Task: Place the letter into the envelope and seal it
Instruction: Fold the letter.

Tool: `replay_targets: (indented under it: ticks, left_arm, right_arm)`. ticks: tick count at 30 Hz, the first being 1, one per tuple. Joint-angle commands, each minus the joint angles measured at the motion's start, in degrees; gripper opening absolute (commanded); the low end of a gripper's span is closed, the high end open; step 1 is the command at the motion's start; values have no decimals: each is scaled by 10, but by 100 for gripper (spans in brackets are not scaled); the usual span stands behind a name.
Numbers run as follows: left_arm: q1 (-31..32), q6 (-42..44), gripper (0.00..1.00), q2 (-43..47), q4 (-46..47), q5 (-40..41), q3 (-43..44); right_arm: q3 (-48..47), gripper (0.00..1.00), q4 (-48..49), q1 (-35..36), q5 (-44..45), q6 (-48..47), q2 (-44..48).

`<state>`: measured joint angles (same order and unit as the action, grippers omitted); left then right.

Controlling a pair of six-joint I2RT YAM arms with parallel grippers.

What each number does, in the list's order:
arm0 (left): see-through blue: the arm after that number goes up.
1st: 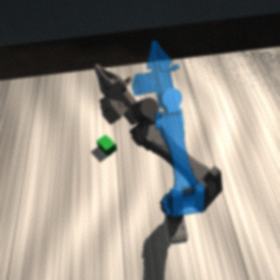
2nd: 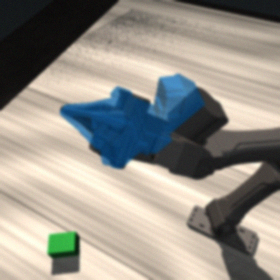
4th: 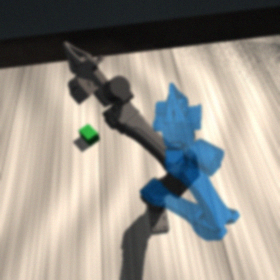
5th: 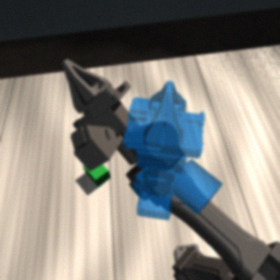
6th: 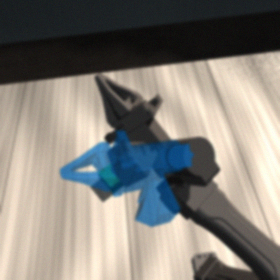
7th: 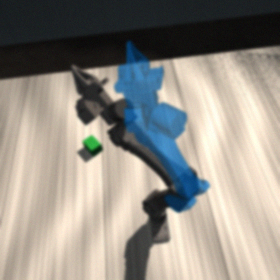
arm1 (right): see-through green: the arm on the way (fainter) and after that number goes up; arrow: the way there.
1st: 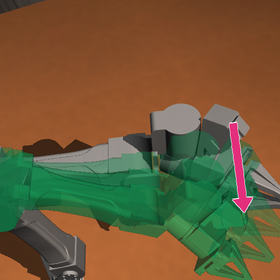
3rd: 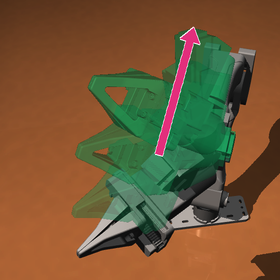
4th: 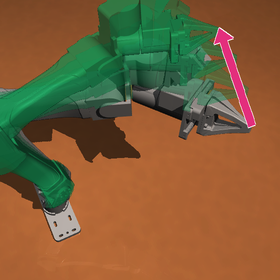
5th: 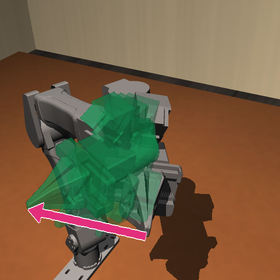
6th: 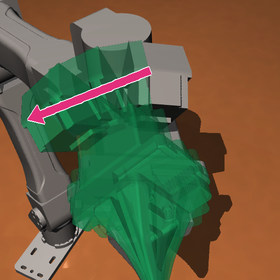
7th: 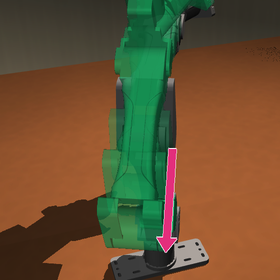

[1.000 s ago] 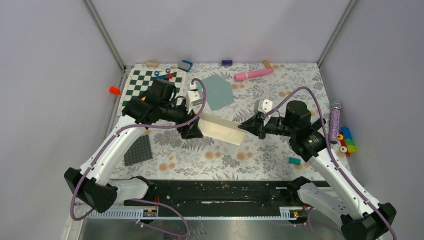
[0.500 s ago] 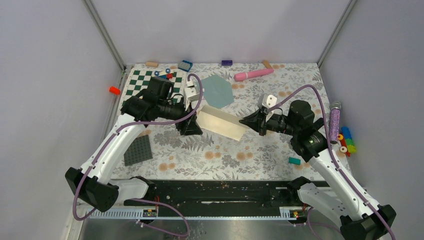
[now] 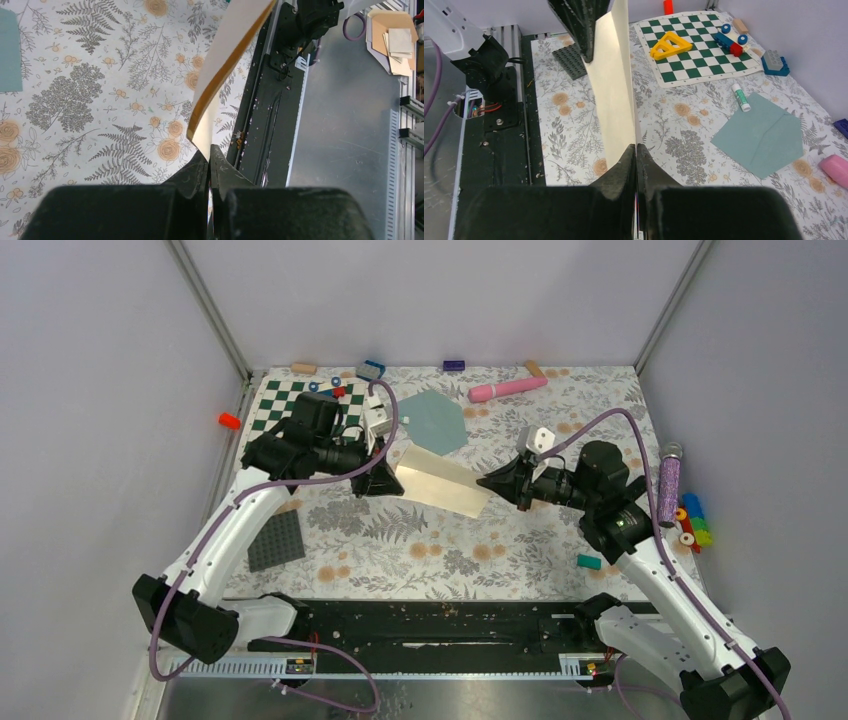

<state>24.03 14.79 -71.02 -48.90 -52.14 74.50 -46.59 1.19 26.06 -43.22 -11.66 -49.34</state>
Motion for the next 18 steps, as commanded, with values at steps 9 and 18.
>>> replay_targets:
  ticks: [9,18]
  left_arm:
    - [-8,16,0,36,37,15,-18]
    - [42,79,0,59,7,65,-39]
  right_arm:
    - [-19,78,6,-7,-161,47,-8]
    - [-23,86,147,-49,-133,251,-50]
